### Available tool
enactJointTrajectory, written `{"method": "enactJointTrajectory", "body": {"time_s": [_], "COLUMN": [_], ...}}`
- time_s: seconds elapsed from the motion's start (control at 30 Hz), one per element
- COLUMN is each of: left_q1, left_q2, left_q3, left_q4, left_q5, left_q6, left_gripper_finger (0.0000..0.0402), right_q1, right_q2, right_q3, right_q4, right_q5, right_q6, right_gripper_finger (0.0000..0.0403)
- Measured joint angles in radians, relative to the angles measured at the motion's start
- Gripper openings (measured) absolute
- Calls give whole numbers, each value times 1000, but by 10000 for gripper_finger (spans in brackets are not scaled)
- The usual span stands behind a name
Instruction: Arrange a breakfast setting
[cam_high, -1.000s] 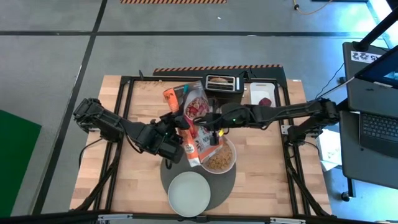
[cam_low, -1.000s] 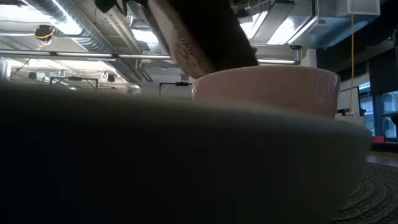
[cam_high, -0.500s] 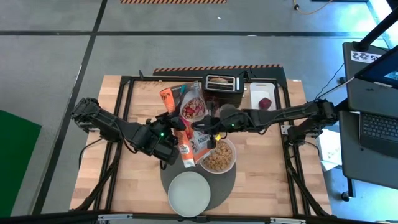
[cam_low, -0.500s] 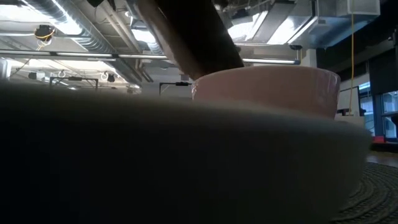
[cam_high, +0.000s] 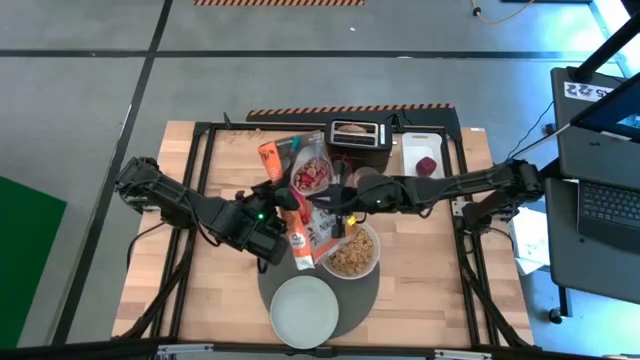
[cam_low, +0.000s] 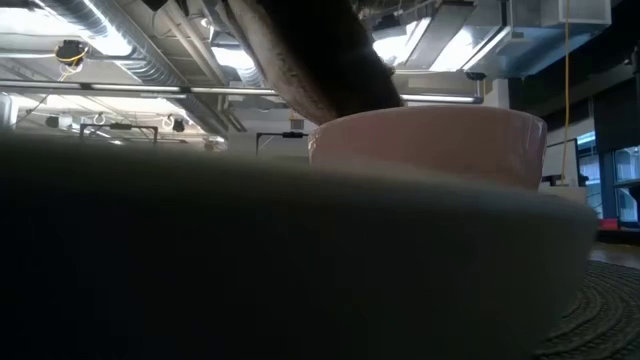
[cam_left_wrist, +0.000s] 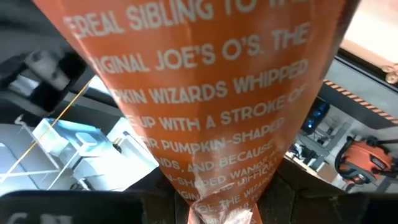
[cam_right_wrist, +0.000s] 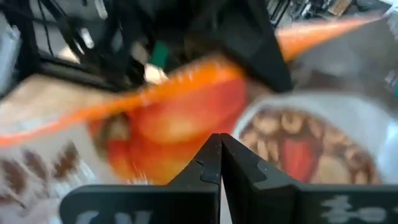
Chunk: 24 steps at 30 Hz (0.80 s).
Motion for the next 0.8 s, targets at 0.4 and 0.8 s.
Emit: {"method": "enactJointTrajectory", "body": {"time_s": [0.4, 0.8], "left_q1": [-32, -38], "left_q2": [0, -1], "left_q3": [-1, 3], "left_q4": [-13, -5], "left_q5": [6, -8], "left_q6": [7, -24], "left_gripper_finger": [126, 126], "right_q1": [-7, 6], "right_q2": [13, 16], "right_q3": [-2, 3], "right_q4": [-62, 49], "right_q5": [-51, 26], "right_q6": [25, 9], "right_gripper_finger": [5, 5]}}
